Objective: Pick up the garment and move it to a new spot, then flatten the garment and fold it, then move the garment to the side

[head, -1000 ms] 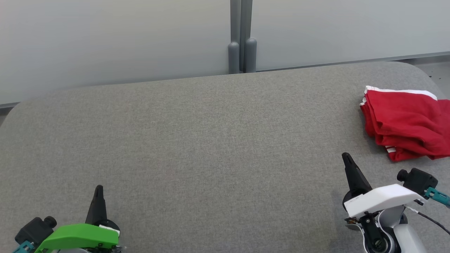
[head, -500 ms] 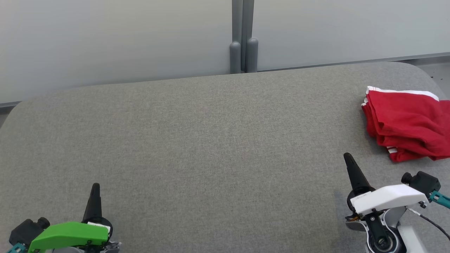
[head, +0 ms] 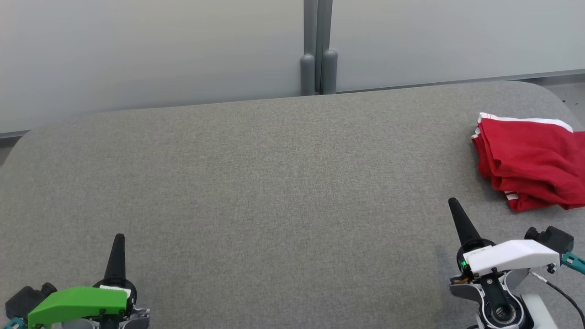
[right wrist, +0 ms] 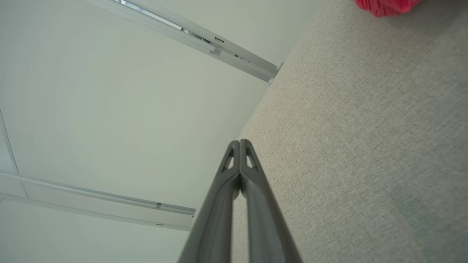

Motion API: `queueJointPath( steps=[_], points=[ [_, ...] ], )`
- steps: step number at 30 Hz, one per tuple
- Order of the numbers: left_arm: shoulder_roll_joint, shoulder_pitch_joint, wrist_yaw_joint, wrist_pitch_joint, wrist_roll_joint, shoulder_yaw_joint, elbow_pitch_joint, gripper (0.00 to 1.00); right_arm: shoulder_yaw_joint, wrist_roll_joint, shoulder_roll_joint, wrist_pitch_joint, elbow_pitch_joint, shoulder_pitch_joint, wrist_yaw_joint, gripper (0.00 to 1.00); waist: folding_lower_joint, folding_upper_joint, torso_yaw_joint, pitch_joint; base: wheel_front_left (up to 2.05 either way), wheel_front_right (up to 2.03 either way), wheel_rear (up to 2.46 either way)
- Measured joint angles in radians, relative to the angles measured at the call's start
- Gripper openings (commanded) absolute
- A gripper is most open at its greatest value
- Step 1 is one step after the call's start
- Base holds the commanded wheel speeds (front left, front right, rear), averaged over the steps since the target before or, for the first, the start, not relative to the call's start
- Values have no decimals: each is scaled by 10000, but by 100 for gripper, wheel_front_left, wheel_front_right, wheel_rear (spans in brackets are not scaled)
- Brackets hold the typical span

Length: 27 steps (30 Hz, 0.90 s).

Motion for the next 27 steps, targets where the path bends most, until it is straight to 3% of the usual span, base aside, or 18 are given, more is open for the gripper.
queueJointPath(
  steps=[27],
  points=[
    [-184, -211, -410, 652, -1829, 658, 58, 0, -113, 2439, -10, 222, 173, -84, -2, 0, 0, 0, 98, 7, 0, 0, 0]
  ],
)
